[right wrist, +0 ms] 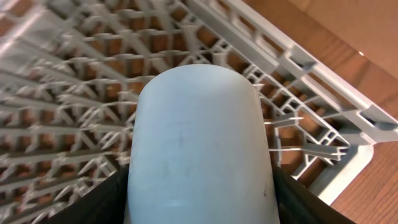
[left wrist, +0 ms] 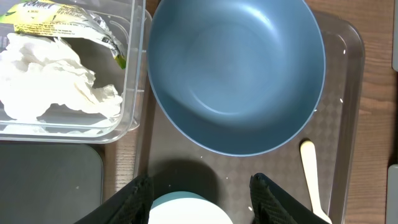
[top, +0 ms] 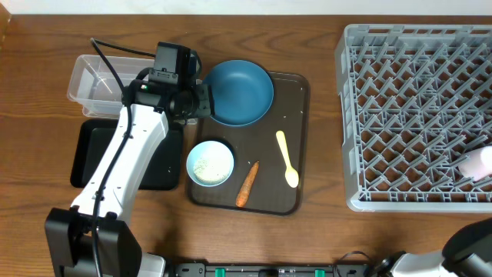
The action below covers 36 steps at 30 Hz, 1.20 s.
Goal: Sort waste into correct bins and load items into the dishwasher rack
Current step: 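Carry light-blue cup with right gripper and place it in dish rack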
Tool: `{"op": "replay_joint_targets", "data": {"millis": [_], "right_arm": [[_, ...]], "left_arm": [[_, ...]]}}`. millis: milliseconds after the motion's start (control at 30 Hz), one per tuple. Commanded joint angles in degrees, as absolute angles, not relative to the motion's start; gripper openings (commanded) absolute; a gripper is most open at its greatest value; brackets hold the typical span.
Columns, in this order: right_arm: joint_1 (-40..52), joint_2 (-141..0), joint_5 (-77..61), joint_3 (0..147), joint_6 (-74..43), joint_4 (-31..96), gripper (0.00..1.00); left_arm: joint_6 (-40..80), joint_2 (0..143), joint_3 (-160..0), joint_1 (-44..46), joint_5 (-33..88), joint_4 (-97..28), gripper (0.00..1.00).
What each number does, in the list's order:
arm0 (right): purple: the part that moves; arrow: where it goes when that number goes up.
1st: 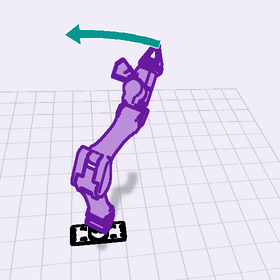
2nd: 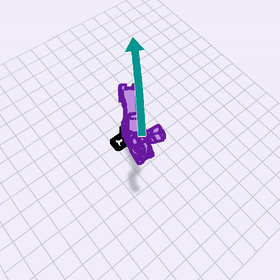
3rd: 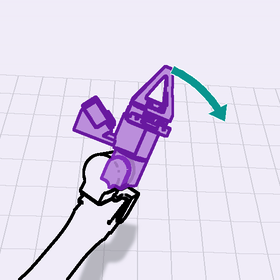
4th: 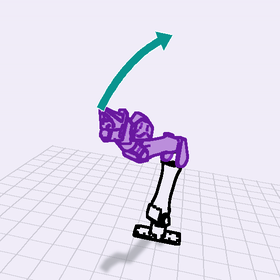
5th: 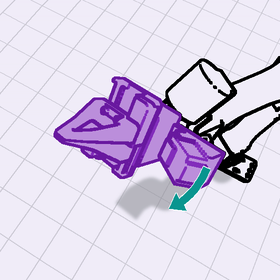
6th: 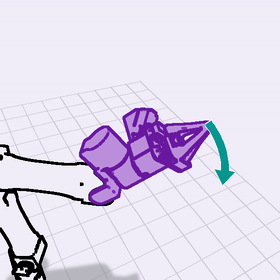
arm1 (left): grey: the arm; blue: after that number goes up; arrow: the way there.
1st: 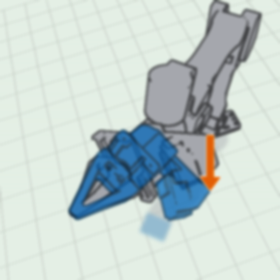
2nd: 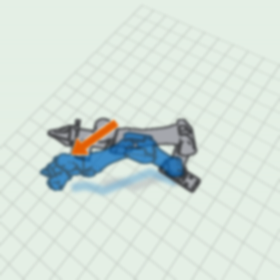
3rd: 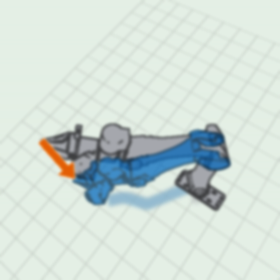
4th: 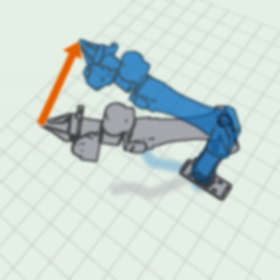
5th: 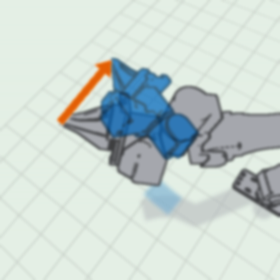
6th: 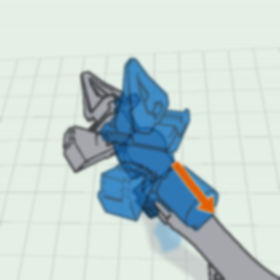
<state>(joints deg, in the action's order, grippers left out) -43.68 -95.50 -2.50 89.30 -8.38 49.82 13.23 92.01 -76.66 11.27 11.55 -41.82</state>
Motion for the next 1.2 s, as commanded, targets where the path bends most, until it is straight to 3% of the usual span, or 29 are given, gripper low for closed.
{"op": "replay_joint_targets", "data": {"millis": [0, 367, 433, 467, 500, 567, 600, 933, 1167], "right_arm": [[-45.08, -98.48, -1.89, 90.19, -9.82, 49.45, 0.12], [-45.47, -105.91, -1.74, 90.19, -9.82, 49.21, 0.11], [-45.47, -106.61, -1.80, 90.19, -9.82, 48.62, 0.17], [-45.47, -106.85, -1.98, 90.19, -9.82, 48.01, 0.26], [-45.47, -106.94, -1.98, 90.19, -9.82, 47.59, 0.41], [-45.45, -106.94, -2.04, 90.19, -9.82, 46.65, 0.86], [-45.45, -106.94, -2.50, 90.19, -9.82, 46.28, 0.99], [-45.47, -106.65, -20.14, 90.24, -9.85, 42.94, 0.99], [-44.53, -104.44, -20.88, 90.32, -9.63, 42.57, 0.99]], "left_arm": [[12.49, 91.68, -77.14, 10.96, 10.44, -42.02, 0.53], [12.51, 91.68, -77.14, 10.96, 10.44, -43.16, 0.53], [12.49, 91.68, -77.14, 10.96, 10.44, -43.20, 0.53], [12.49, 91.68, -77.14, 10.96, 10.44, -43.22, 0.53], [12.51, 91.68, -77.14, 10.96, 10.44, -43.22, 0.53], [12.51, 91.68, -77.14, 10.96, 10.44, -43.22, 0.53], [12.51, 91.68, -77.14, 10.96, 10.46, -43.22, 0.53], [12.51, 91.68, -77.14, 10.96, 10.44, -43.35, 0.53], [12.49, 91.68, -77.14, 10.96, 10.44, -43.46, 0.53]]}}
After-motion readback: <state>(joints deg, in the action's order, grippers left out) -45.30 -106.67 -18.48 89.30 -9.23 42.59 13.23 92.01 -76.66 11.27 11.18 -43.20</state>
